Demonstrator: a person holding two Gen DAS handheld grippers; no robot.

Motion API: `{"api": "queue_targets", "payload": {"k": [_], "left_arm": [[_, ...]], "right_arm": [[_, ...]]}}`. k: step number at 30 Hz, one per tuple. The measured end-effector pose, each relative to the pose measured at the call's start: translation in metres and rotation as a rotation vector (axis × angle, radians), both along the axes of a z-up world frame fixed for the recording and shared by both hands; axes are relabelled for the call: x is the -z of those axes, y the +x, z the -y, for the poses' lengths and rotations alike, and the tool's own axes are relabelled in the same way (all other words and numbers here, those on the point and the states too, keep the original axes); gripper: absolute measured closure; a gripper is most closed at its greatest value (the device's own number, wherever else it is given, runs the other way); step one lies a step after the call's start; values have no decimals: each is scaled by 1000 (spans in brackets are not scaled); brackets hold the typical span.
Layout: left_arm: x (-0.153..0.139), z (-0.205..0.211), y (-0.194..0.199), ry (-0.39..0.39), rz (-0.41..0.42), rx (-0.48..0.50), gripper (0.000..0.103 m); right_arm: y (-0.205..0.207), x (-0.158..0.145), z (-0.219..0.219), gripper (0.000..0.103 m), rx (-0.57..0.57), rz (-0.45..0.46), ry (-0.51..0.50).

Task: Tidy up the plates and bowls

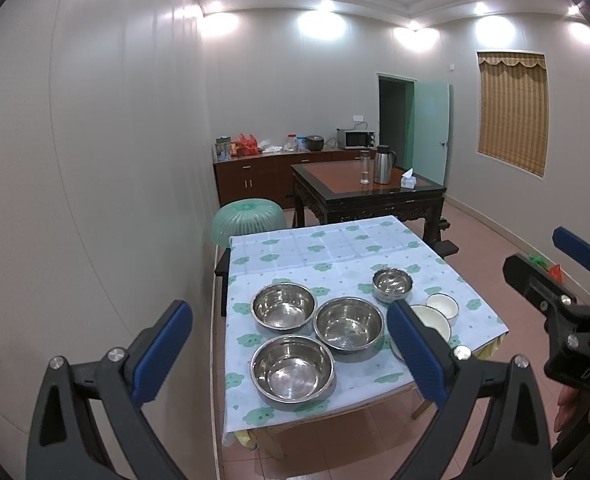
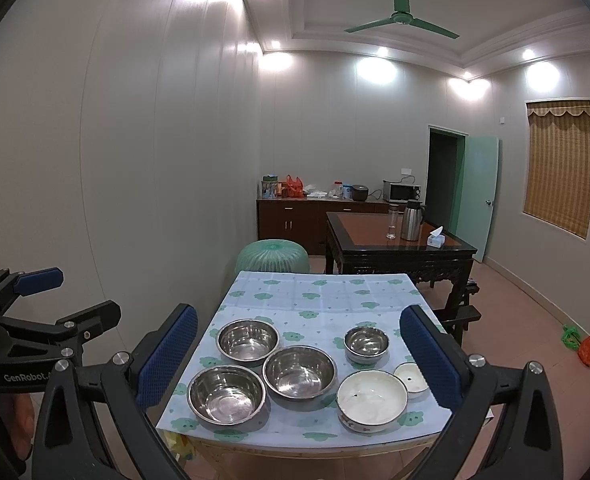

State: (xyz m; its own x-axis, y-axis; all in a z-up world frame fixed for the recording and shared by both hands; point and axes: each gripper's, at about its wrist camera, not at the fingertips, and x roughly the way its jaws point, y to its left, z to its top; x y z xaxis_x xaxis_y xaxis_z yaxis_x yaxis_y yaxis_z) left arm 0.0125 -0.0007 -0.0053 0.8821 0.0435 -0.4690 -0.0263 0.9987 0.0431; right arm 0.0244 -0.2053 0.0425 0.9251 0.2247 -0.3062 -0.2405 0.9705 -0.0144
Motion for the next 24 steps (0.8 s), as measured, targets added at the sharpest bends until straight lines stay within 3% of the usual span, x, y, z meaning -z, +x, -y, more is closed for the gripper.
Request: {"api": "queue_targets", "payload": {"k": [16, 24], "left_arm": [[19, -15, 29, -4, -60, -17, 3], [41, -23, 63, -12, -120, -26, 3]], "right_arm": [[34, 17, -18, 1, -20, -59, -6], [61, 36, -24, 1, -32, -111, -13]]}}
